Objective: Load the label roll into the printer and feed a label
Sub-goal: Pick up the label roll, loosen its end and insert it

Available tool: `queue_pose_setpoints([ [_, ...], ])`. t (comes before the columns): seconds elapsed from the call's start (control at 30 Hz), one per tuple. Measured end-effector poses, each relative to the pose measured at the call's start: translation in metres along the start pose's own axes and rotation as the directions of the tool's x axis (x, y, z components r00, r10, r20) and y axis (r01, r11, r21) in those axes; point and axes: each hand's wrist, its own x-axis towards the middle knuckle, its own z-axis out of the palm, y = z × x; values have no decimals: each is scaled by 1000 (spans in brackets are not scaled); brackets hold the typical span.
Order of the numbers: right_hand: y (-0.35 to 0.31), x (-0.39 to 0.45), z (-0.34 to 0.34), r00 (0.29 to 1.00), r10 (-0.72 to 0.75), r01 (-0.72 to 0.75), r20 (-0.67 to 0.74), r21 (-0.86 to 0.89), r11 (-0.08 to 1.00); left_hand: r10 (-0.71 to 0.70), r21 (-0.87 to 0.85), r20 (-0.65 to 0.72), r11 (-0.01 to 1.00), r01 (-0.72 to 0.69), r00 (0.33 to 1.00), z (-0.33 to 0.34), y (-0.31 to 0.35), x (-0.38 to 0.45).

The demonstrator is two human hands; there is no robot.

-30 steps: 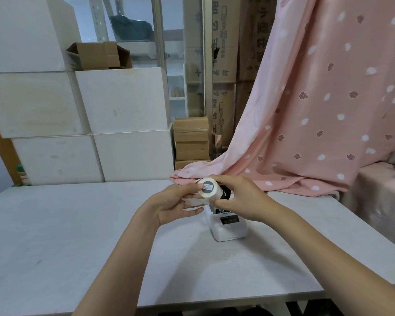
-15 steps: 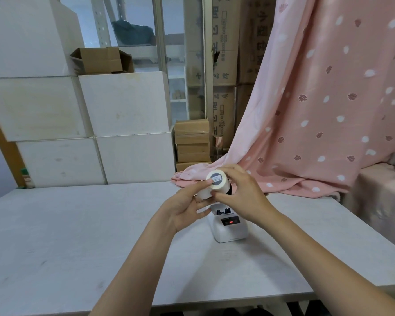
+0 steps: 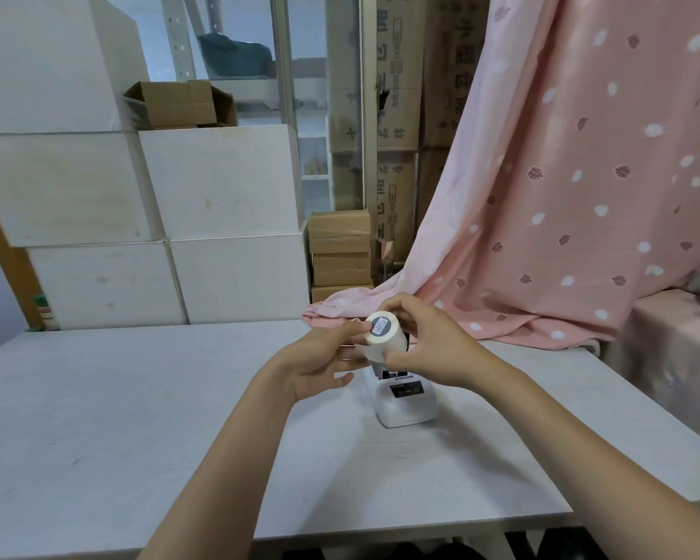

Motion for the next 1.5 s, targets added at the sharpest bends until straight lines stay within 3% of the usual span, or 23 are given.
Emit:
queue_pose_setpoints([
  [0.3, 3, 1, 7, 964, -70, 70, -255, -10, 998, 18, -179, -15, 984, -20, 1000, 20, -11, 2],
  [0.57, 3, -2, -5, 993, -79, 82, -88, 30, 996, 64, -172, 92, 984, -48, 994, 15, -8, -3],
  [1.17, 9, -4, 5, 966, -131, 119, -224, -66, 991, 2, -341, 87, 940, 28, 996, 15, -14, -4],
  [1.5, 7, -6, 3, 975, -134, 115, -180, -110, 987, 9, -330, 73, 944, 16, 997, 13, -18, -2],
])
